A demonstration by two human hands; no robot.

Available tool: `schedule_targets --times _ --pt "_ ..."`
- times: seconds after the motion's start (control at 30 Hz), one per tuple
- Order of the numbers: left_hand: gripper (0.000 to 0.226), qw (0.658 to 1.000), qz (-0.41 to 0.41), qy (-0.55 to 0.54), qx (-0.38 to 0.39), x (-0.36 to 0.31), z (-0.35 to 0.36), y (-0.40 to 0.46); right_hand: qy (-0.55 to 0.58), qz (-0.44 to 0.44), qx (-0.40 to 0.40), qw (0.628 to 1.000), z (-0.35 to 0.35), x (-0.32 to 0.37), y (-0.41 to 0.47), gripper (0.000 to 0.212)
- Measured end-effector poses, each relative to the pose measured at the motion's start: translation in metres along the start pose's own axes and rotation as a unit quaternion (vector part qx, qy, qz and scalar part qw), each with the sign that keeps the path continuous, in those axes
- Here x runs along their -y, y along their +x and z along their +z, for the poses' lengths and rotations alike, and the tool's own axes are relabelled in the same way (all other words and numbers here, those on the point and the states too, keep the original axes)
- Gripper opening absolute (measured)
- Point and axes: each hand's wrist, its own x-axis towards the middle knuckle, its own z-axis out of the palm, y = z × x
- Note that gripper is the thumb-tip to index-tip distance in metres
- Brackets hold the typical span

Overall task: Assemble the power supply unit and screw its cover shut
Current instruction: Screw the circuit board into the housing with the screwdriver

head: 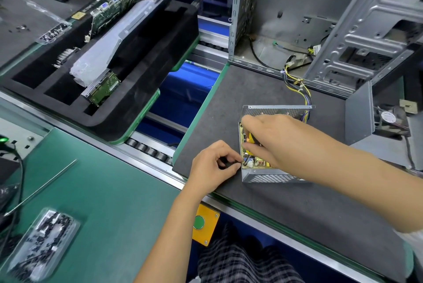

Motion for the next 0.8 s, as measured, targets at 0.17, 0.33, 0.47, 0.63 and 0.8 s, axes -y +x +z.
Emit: schedule_targets --times 0.17,0.33,0.47,0.63,0.8 --pt "0.022 1.000 -0.003 0.021 0.004 0.000 0.001 -0.001 -0.200 0.031 -0.011 0.979 -0.004 0.005 0.013 0.031" --pt "0.021 1.000 -0.004 0.023 0.012 0.000 0.002 -0.001 -0.229 0.034 -0.019 0.973 -0.014 0.010 0.020 0.042" --pt "0.015 1.000 0.000 0.019 0.006 -0.002 0.003 -0.001 -0.224 0.052 -0.039 0.972 -0.021 0.008 0.016 0.051" --pt "0.017 0.996 0.023 -0.021 -0.079 -0.006 0.016 -0.003 -0.107 -0.003 -0.018 0.994 -0.012 -0.007 0.005 0.032" --pt "0.014 0.998 0.034 -0.033 -0.043 -0.006 0.012 -0.002 -0.091 -0.036 0.051 0.994 -0.016 -0.011 0.001 0.019"
